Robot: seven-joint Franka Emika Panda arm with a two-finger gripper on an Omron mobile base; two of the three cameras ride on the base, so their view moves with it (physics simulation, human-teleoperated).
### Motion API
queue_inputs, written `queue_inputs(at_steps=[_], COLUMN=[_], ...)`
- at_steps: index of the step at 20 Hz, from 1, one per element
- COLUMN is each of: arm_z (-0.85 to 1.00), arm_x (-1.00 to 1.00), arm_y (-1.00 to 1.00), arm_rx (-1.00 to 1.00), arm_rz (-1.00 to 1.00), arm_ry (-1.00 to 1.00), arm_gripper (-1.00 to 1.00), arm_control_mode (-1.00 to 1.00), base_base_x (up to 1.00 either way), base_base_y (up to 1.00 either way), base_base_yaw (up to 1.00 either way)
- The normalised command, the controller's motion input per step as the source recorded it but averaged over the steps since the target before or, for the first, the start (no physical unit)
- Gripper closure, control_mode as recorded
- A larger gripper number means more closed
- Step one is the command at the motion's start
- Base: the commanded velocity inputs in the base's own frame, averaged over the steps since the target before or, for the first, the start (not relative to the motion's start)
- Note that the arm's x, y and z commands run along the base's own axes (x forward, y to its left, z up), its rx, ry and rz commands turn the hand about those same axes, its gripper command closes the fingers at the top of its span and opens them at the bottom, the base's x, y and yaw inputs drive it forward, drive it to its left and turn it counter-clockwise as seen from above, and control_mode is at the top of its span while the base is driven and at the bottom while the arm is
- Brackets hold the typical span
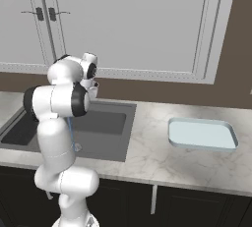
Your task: Take the fish out of the fridge, briefly rinse it in the sink, and place it on the tray next to the sink.
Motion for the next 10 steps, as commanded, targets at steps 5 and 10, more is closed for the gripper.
queue_inputs(at_steps=[5,10], arm_z=[0.00,0.02], arm_x=[-0.70,-0.92], arm_y=[0.01,0.00], arm_rx=[0.00,0.00], arm_rz=[0.00,-0.03], arm_ry=[0.00,-0.15], arm_gripper=[1.00,1.00], arm_control_mode=[-1.00,-1.00], base_base_x=[0.00,0.00], base_base_y=[0.00,0.00], base_base_yaw=[0.00,0.00])
